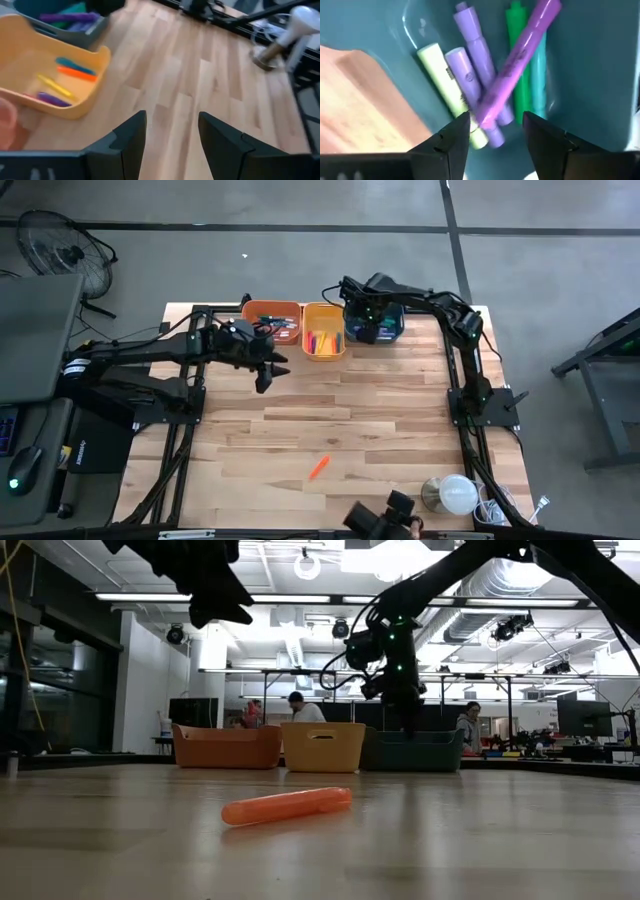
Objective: Pick & Place Markers
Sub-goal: Put the orange pen into the yellow bin
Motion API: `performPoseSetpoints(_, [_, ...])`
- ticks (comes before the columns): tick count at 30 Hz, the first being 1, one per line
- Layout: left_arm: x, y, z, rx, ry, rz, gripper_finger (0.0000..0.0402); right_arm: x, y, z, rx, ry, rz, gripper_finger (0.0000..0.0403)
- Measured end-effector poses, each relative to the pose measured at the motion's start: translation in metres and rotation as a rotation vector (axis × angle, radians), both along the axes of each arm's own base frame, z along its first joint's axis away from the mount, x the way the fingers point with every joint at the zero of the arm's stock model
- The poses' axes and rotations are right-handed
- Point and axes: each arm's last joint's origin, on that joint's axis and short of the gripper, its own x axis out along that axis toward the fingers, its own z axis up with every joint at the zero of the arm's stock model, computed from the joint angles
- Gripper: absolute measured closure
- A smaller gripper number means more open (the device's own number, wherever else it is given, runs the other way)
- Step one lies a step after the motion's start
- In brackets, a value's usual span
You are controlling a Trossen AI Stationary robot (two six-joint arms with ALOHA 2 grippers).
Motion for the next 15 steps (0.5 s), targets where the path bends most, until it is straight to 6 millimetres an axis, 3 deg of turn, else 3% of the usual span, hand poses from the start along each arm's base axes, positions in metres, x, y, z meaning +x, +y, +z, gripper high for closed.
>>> performPoseSetpoints(8, [0.014, -0.009, -0.014, -0.073, 0.063, -0.075, 0.0225, -0.008, 0.020, 0.044, -0.005, -0.149, -0.187, 0.0236])
performPoseSetpoints(15, [0.031, -0.036, -0.033, -0.113, 0.156, -0.114, 0.0225, -0.016, 0.056, 0.096, -0.052, -0.298, -0.232, 0.0236])
